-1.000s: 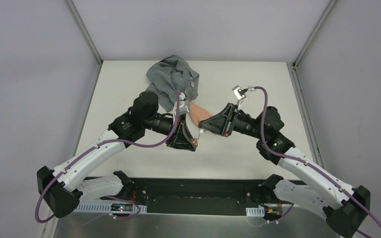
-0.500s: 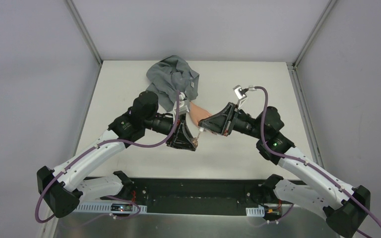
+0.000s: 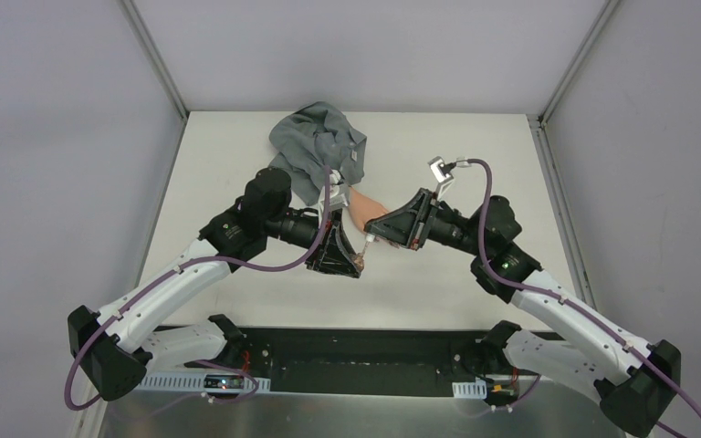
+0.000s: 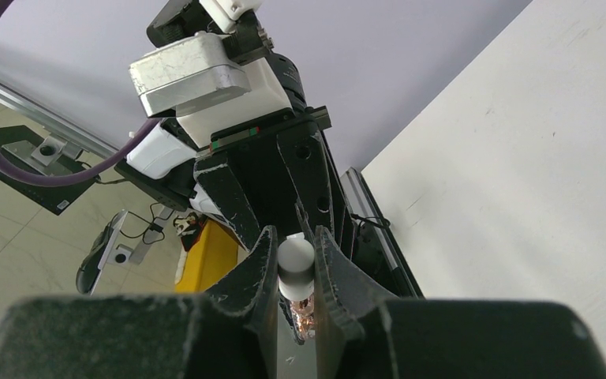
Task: Paint the nails
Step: Close the nail polish bottle.
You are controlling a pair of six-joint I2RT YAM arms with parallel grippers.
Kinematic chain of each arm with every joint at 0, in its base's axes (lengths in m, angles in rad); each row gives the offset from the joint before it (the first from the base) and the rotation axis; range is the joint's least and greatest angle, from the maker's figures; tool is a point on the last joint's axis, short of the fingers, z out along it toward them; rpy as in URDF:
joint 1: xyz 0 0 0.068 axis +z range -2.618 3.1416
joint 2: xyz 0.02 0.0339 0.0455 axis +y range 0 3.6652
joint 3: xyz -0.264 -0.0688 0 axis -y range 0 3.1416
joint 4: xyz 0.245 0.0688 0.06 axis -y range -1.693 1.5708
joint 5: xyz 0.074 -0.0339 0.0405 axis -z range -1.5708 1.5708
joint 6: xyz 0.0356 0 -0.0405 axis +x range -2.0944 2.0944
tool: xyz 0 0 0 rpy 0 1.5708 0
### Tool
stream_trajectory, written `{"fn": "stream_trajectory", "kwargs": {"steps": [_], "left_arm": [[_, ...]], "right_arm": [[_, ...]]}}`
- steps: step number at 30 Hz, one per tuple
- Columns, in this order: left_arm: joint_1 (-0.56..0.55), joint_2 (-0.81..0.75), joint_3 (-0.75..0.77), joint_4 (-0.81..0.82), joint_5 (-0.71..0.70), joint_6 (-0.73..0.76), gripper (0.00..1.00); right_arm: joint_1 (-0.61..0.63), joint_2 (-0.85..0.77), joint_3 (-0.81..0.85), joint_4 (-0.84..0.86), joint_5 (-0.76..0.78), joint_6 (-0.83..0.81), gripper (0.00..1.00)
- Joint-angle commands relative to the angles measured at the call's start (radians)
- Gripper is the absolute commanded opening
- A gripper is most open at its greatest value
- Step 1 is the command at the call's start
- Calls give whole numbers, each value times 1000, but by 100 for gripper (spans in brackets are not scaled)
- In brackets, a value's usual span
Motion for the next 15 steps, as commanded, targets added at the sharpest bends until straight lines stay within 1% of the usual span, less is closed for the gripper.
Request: {"fn": "stream_trajectory", "kwargs": {"steps": [1, 15], "left_arm": [[-10, -8, 1, 42, 28, -3, 0], [-10, -6, 1, 43, 27, -3, 0]], "right_arm": [[8, 4, 43, 59, 2, -15, 0], [16, 11, 48, 58, -2, -18, 0]]}}
